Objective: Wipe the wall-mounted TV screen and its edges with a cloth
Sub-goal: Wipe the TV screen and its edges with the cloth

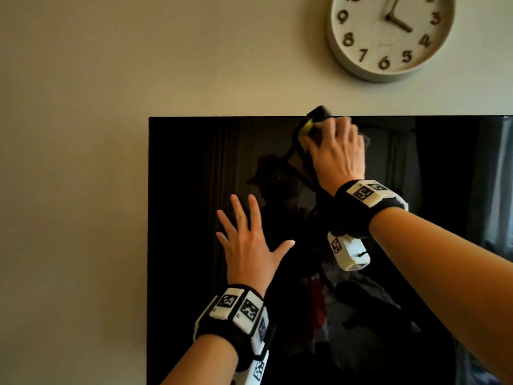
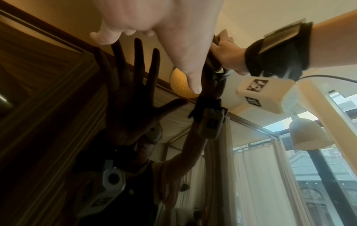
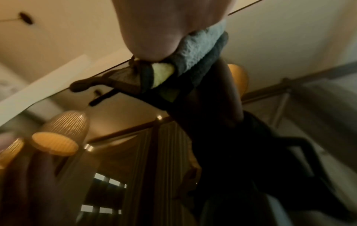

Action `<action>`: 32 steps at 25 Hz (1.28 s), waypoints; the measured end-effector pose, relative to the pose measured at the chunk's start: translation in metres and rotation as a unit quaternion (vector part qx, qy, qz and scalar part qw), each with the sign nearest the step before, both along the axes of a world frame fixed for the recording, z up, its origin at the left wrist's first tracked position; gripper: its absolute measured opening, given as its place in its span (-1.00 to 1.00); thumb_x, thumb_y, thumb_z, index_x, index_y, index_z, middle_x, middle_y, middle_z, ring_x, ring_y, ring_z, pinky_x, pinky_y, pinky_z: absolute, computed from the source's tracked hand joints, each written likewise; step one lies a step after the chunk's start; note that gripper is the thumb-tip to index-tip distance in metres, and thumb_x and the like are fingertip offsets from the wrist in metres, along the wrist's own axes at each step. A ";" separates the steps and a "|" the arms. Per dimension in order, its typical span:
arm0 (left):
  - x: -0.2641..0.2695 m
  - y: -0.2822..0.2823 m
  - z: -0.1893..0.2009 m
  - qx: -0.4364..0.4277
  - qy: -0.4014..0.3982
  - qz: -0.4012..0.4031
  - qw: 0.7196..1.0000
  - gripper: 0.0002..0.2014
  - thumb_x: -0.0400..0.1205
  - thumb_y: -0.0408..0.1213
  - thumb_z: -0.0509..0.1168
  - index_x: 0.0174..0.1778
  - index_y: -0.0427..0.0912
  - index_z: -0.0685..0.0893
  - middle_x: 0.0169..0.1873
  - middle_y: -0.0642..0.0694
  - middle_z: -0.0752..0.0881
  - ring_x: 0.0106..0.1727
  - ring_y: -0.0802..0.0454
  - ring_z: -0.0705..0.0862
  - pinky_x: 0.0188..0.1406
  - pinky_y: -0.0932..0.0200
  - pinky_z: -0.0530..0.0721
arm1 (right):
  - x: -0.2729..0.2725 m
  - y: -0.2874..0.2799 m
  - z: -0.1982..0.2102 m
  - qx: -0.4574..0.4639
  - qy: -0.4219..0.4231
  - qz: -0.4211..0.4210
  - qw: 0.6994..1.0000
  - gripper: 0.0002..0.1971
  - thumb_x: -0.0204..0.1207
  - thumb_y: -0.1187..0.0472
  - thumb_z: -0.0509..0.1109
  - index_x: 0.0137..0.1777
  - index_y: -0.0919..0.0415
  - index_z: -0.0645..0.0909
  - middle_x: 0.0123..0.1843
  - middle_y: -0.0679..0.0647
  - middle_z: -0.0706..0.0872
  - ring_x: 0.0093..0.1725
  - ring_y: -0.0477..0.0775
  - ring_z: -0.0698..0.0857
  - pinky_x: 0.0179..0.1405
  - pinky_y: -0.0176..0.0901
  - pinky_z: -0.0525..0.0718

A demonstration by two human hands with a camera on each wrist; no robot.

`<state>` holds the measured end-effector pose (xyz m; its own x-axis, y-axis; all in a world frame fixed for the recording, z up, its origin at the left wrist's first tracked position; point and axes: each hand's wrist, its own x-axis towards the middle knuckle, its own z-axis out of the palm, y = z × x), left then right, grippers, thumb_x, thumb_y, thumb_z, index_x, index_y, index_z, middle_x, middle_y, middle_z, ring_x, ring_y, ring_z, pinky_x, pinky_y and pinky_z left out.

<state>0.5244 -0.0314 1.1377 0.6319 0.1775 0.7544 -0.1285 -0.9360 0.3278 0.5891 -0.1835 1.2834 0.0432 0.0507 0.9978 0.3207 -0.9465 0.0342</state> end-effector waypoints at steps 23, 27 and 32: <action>0.015 -0.138 0.011 0.018 -0.008 -0.001 1.000 0.13 0.45 0.44 0.22 0.69 -0.07 -0.28 0.69 -0.19 -0.30 0.66 -0.46 -0.23 0.54 -0.50 0.09 | 0.005 -0.160 0.000 0.149 0.017 0.010 0.989 -0.53 0.60 -0.13 0.16 0.20 0.30 0.46 0.17 0.36 0.49 0.08 0.37 0.50 0.01 0.19 0.45; 0.016 -0.138 0.009 0.012 -0.015 0.012 1.000 0.12 0.45 0.46 0.19 0.70 -0.06 -0.24 0.70 -0.17 -0.27 0.67 -0.44 -0.18 0.53 -0.48 0.15 | 0.009 -0.166 -0.020 -0.020 -0.016 -0.015 1.000 -0.57 0.58 -0.14 0.19 0.18 0.23 0.49 0.10 0.31 0.53 -0.02 0.32 0.52 -0.10 0.12 0.47; 0.017 -0.138 0.007 0.016 -0.011 0.014 1.000 0.09 0.48 0.45 0.17 0.70 -0.06 -0.26 0.70 -0.16 -0.29 0.67 -0.43 -0.19 0.52 -0.47 0.16 | 0.006 -0.183 -0.011 0.143 -0.002 0.000 0.990 -0.55 0.60 -0.13 0.20 0.19 0.29 0.47 0.15 0.36 0.51 0.06 0.37 0.51 -0.01 0.18 0.47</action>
<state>0.5409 -0.1698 1.1446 0.6102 0.1706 0.7737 -0.1098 -0.9489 0.2958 0.5952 -0.3664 1.2725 0.0389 -0.2346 0.9713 0.3211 -0.9176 -0.2345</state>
